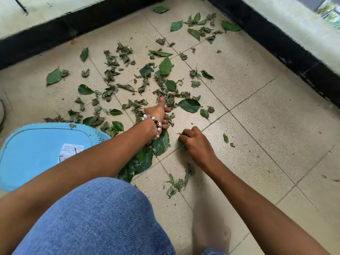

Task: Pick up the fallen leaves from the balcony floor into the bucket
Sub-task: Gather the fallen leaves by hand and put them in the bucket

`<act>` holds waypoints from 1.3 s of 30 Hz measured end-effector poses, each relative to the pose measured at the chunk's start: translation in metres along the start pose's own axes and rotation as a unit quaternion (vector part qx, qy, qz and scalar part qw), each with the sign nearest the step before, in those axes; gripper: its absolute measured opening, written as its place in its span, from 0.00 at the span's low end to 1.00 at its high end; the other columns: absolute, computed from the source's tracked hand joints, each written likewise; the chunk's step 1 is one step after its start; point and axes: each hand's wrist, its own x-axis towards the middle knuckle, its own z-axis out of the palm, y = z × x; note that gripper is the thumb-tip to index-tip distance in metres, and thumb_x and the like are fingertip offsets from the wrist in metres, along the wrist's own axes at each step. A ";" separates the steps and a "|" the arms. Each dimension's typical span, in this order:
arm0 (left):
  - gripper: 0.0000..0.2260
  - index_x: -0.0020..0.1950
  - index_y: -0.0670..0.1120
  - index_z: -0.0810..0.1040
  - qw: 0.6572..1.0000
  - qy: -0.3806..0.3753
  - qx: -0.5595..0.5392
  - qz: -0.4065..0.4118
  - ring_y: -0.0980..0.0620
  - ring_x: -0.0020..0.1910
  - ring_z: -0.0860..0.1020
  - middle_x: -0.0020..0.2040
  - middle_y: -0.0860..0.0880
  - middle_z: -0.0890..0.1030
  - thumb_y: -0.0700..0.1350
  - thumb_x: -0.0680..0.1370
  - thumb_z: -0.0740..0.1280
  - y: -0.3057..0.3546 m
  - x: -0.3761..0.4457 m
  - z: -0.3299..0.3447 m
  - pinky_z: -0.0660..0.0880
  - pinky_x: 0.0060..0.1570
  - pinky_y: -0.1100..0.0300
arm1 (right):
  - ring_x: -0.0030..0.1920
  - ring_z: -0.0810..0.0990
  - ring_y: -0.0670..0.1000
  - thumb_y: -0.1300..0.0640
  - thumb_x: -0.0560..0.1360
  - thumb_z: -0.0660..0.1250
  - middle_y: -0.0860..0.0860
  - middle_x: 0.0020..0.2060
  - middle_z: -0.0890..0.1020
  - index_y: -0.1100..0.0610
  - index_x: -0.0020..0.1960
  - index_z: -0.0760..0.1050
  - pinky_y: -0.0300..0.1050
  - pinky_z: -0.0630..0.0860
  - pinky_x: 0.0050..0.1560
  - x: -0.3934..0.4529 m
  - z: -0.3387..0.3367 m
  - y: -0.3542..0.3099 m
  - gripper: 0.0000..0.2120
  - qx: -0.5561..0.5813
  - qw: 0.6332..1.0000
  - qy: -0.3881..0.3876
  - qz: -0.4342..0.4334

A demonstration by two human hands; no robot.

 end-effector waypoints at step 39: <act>0.20 0.35 0.43 0.71 0.993 0.055 -0.100 -0.033 0.53 0.18 0.62 0.26 0.49 0.67 0.58 0.79 0.65 0.022 0.006 -0.018 0.59 0.21 0.69 | 0.77 0.49 0.60 0.45 0.73 0.70 0.56 0.78 0.50 0.51 0.78 0.55 0.60 0.50 0.75 0.020 -0.001 -0.049 0.39 0.144 0.981 -0.092 0.086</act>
